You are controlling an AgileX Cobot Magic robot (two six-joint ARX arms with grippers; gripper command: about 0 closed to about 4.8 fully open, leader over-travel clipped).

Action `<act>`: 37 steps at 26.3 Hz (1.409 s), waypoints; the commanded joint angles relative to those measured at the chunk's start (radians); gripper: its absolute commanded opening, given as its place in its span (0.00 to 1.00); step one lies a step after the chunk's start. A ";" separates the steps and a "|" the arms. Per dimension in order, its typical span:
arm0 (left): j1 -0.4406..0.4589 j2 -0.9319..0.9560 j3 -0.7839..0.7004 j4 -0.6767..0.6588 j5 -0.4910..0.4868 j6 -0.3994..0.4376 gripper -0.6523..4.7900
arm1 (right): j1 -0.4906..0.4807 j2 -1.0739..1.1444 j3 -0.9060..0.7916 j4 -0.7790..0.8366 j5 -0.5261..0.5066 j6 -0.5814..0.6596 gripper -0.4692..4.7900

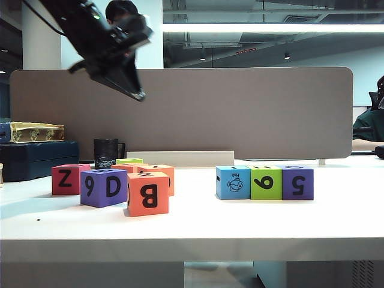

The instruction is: Select the appropriate blocks from the scattered letter blocks on the table and arrange them in a row to spell out "TURING".

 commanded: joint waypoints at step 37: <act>-0.074 0.352 0.113 -0.045 -0.105 0.300 0.83 | -0.002 -0.010 0.002 -0.039 0.021 -0.001 0.09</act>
